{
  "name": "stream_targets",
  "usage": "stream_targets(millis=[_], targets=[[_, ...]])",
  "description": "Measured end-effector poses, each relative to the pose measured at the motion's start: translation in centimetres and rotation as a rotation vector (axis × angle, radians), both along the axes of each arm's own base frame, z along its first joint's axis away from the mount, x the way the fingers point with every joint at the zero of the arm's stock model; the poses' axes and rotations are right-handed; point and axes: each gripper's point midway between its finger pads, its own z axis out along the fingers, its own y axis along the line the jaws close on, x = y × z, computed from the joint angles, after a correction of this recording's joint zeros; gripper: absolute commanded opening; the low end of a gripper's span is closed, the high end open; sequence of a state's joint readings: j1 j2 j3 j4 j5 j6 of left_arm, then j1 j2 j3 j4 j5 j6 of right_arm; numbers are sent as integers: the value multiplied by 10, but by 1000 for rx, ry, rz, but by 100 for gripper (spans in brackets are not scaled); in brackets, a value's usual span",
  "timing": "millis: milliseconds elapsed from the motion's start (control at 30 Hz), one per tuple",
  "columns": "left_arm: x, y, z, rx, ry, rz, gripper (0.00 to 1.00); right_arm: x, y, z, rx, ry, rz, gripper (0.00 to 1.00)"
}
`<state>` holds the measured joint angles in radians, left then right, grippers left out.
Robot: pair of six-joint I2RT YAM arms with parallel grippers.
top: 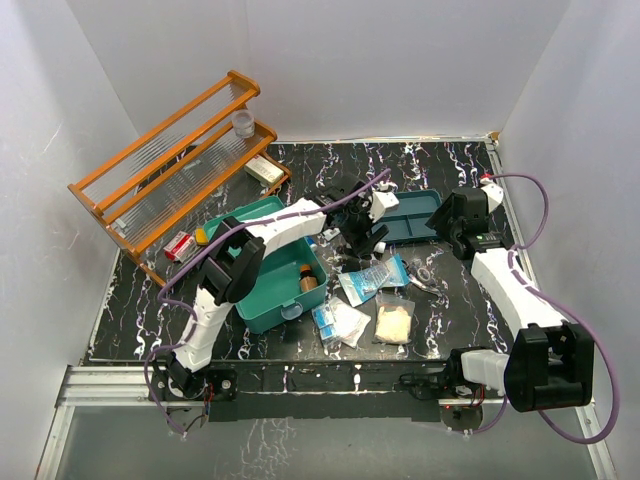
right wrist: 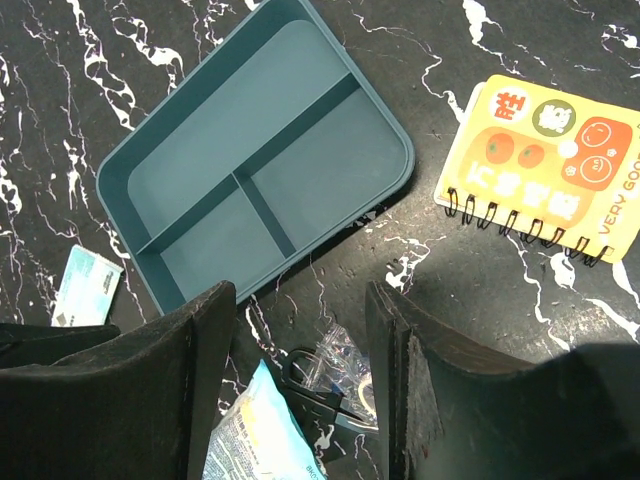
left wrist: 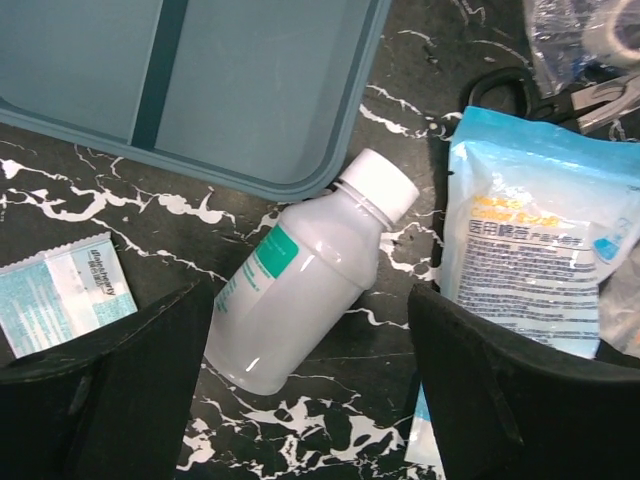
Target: Organize the medicine kit
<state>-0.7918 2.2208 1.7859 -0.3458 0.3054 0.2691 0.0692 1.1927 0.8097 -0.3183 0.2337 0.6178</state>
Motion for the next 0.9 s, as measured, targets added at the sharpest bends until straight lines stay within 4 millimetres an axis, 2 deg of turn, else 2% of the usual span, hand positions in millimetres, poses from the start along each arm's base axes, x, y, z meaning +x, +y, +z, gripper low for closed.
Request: stream_targets(millis=[100, 267, 400, 500, 567, 800, 900], targets=[[5, 2, -5, 18, -16, 21, 60, 1, 0, -3, -2, 10, 3, 51], [7, 14, -22, 82, -41, 58, 52, 2, 0, -4, -7, 16, 6, 50], [4, 16, -27, 104, -43, 67, 53, 2, 0, -6, -8, 21, 7, 50], [2, 14, -27, 105, -42, 70, 63, 2, 0, -6, -7, 23, 7, 49], [0, 14, -28, 106, -36, 74, 64, 2, 0, -6, -8, 22, 7, 49], [-2, 6, -30, 111, -17, 81, 60, 2, 0, -6, -9, 23, 10, 49], [-2, 3, -29, 108, -16, 82, 52, 2, 1, -6, -10, 23, 12, 49]])
